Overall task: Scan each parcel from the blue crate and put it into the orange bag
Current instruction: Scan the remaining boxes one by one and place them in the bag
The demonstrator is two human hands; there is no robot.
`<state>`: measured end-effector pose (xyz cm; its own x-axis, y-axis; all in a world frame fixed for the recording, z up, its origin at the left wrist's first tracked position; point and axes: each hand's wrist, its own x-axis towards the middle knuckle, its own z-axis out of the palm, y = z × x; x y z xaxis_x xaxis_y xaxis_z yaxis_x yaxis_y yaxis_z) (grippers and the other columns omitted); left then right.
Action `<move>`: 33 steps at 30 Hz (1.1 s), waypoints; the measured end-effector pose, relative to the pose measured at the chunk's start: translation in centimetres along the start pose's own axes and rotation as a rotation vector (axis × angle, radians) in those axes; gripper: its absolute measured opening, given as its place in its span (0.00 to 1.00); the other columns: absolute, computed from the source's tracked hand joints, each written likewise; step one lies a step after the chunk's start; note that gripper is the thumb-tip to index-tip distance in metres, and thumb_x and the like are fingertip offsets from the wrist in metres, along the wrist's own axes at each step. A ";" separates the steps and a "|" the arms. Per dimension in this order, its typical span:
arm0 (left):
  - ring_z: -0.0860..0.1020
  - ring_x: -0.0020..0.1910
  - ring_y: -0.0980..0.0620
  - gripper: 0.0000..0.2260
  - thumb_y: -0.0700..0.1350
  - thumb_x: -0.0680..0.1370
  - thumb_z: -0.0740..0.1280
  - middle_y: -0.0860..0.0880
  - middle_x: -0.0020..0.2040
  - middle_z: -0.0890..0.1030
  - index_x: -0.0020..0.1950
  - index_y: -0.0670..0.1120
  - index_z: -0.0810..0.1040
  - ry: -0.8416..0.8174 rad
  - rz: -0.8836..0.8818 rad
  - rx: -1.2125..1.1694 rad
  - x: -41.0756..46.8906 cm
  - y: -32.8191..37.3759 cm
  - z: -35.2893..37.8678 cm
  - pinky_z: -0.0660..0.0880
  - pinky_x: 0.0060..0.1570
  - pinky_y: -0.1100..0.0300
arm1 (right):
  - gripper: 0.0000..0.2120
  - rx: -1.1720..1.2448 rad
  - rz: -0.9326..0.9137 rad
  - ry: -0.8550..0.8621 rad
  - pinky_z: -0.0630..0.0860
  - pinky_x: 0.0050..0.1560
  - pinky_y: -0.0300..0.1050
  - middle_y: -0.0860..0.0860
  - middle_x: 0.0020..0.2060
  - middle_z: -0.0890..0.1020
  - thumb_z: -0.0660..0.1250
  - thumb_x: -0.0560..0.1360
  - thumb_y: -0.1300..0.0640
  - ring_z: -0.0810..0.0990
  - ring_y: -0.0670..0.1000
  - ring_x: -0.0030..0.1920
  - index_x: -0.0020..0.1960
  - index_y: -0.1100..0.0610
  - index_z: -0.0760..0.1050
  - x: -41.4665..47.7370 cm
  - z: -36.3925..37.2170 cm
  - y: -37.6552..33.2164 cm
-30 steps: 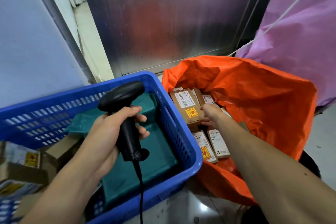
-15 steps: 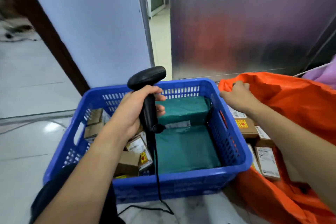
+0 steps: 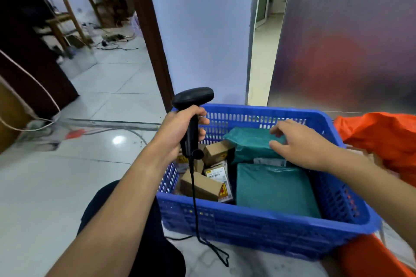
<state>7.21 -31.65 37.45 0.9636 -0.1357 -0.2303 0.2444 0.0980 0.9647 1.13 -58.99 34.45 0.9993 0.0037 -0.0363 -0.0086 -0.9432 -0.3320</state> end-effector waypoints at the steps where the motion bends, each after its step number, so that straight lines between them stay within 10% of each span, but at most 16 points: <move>1: 0.74 0.29 0.49 0.06 0.43 0.80 0.69 0.44 0.38 0.83 0.51 0.40 0.81 0.003 -0.001 0.012 0.0 0.1 -0.5 0.75 0.32 0.56 | 0.16 -0.020 -0.034 -0.003 0.74 0.62 0.51 0.49 0.60 0.77 0.65 0.81 0.46 0.77 0.50 0.51 0.65 0.53 0.74 0.1 0.3 -0.7; 17: 0.75 0.26 0.52 0.06 0.42 0.80 0.70 0.44 0.38 0.83 0.53 0.40 0.81 0.046 -0.019 0.290 0.8 2.3 -7.2 0.75 0.31 0.58 | 0.09 -0.210 -0.177 -0.378 0.75 0.50 0.48 0.50 0.56 0.82 0.64 0.81 0.44 0.80 0.55 0.55 0.54 0.49 0.73 6.2 14.3 -6.2; 33: 0.74 0.28 0.53 0.08 0.45 0.80 0.71 0.48 0.37 0.84 0.52 0.40 0.83 0.004 -0.045 0.466 1.4 2.0 -10.1 0.76 0.32 0.59 | 0.33 -0.306 -0.122 -0.572 0.73 0.61 0.51 0.56 0.69 0.75 0.68 0.79 0.39 0.76 0.59 0.67 0.75 0.56 0.64 10.1 22.6 -5.6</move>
<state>10.17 -21.68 37.74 0.9539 -0.1255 -0.2725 0.2118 -0.3615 0.9080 10.43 -46.15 14.65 0.8154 0.2129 -0.5383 0.1982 -0.9764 -0.0859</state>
